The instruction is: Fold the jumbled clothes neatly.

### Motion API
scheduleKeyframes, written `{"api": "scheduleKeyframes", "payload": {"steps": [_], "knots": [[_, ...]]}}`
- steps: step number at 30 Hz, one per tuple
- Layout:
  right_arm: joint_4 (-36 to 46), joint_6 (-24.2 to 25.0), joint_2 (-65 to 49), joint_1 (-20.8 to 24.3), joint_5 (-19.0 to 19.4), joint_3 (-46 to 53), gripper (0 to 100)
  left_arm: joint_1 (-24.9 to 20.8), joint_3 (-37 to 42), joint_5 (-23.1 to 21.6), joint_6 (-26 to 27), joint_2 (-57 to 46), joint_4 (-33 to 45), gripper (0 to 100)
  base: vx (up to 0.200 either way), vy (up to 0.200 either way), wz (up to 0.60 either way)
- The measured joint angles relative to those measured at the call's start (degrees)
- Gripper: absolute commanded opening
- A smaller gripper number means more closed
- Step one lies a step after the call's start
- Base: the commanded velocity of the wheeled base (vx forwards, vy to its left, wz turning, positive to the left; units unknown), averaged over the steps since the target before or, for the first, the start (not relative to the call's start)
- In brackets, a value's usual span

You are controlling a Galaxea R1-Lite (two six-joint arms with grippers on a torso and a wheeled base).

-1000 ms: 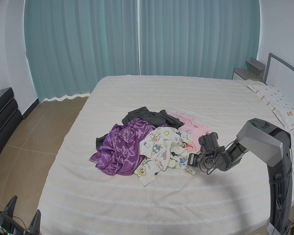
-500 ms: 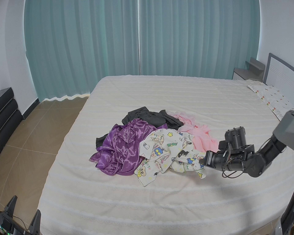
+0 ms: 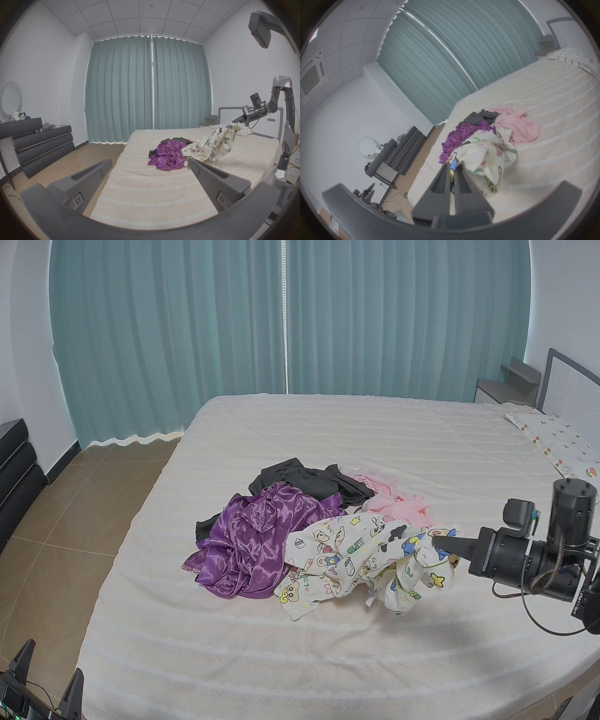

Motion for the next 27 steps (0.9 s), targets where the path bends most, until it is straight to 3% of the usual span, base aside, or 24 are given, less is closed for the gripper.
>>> {"api": "scheduleKeyframes", "payload": {"steps": [7, 15, 23, 27], "knots": [[-0.3, -0.55, -8.11, 2.43, 2.63, -1.29, 0, -0.02, 0.0, -0.13, 3.78, 0.0, -0.24, 100, 0.0, 0.0, 0.0], [-0.38, -0.69, -10.92, 4.11, 3.21, -5.07, 0, -0.33, -1.99, -1.45, 1.18, 1.07, -1.26, 100, 0.0, 0.0, 0.0], [-0.4, -0.68, -9.7, 6.14, 3.28, -8.52, 0, -2.66, -12.3, -12.12, 0.33, 14.99, -3.66, 100, 0.0, 0.0, 0.0], [-0.44, -0.66, -8.35, 7.24, 3.04, -10.62, 0, -5.69, -14.8, -15.18, 0.52, 24.93, -6.86, 100, 0.0, 0.0, 0.0]]}}
